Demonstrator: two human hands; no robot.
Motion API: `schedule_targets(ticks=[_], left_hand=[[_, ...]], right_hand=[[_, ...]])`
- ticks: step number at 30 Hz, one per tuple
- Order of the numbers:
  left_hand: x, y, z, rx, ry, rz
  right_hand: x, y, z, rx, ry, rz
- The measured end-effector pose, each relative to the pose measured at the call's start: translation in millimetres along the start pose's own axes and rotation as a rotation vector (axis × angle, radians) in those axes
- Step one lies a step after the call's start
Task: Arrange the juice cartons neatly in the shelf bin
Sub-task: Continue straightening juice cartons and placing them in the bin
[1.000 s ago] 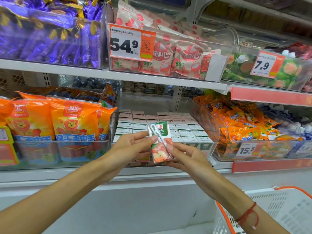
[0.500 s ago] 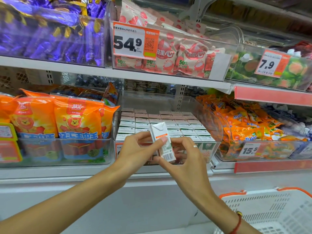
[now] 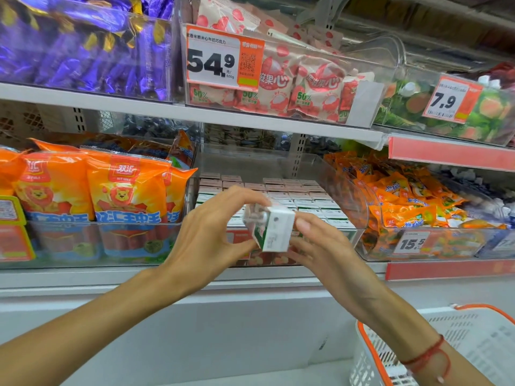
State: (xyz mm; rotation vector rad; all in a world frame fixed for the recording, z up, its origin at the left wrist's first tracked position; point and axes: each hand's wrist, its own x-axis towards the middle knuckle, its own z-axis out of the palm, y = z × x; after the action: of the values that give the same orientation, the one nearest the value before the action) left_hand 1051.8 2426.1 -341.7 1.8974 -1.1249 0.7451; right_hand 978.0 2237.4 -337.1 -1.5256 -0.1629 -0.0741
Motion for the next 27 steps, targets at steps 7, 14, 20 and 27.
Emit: schedule_targets(ticks=[7, 14, 20, 27], left_hand=[[-3, 0, 3, 0.168, -0.018, 0.125], [0, 0, 0, -0.397, -0.269, -0.261], [3, 6, 1, -0.731, -0.323, -0.448], [-6, 19, 24, -0.740, -0.015, -0.661]], right_hand=[[1, 5, 2, -0.051, 0.126, -0.063], [2, 0, -17, -0.361, 0.025, -0.036], [1, 4, -19, -0.296, -0.159, 0.057], [10, 10, -3, -0.196, 0.340, -0.042]])
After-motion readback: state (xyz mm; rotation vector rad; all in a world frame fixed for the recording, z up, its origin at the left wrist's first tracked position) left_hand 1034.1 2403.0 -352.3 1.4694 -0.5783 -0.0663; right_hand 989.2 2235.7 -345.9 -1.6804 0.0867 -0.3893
